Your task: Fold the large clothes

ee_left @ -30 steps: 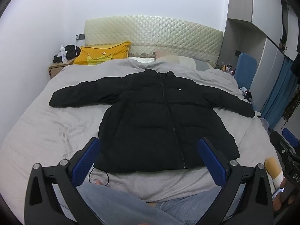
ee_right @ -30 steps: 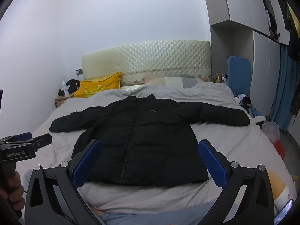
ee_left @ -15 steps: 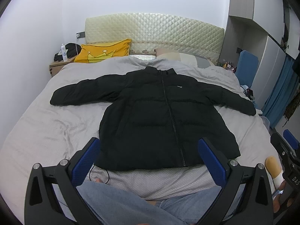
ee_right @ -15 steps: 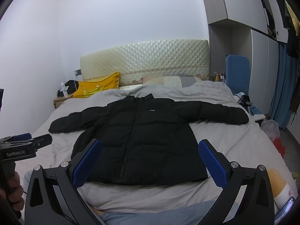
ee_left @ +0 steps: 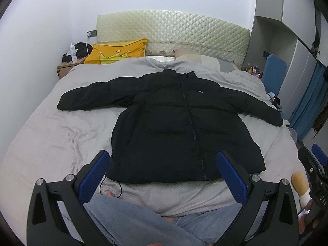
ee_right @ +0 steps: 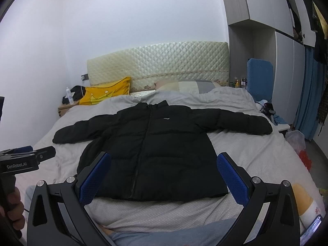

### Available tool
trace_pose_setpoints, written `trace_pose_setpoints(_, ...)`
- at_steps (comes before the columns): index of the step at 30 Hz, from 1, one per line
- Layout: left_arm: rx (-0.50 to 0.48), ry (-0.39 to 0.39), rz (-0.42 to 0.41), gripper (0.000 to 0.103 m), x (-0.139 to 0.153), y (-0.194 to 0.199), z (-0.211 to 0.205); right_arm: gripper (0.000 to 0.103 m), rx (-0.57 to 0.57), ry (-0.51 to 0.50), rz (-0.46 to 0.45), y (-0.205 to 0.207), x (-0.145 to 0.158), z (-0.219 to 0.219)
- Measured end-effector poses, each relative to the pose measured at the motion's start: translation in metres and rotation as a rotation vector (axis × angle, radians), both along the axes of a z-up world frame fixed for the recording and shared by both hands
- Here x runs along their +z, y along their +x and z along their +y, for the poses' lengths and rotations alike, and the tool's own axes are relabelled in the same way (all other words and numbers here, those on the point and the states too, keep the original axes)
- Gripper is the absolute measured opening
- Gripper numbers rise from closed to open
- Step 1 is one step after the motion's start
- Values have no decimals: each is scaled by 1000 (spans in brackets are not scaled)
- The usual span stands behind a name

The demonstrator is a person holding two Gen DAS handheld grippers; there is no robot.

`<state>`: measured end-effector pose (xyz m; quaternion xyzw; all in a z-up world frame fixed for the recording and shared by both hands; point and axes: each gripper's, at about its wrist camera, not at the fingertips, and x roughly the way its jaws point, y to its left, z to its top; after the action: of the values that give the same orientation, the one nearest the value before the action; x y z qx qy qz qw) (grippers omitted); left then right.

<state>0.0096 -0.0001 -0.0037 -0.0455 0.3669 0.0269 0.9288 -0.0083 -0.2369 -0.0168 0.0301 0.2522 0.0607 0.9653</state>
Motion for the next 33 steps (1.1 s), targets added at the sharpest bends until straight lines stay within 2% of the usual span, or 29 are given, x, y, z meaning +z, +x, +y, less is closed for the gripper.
trace_pose_setpoints(6, -12, -24, 22, 103, 2, 1, 1, 103, -6, -2, 9, 1, -3, 0)
trace_pose_setpoints(12, -10, -13, 16, 103, 8, -8, -6, 103, -8, 3, 23, 3, -7, 0)
trace_pose_setpoints(16, -15, -29, 36, 103, 9, -10, -11, 103, -10, 1, 31, 8, -6, 1)
trace_pose_setpoints(22, -17, -14, 79, 103, 10, -12, -18, 103, -16, 2, 40, 9, -8, 0)
trace_pose_setpoints(30, 10, -38, 102, 103, 9, -12, -7, 103, -23, -1, 64, 15, -14, 2)
trace_pose_setpoints(33, -11, -43, 105, 103, 8, -11, -6, 103, -23, -2, 71, 19, -16, 4)
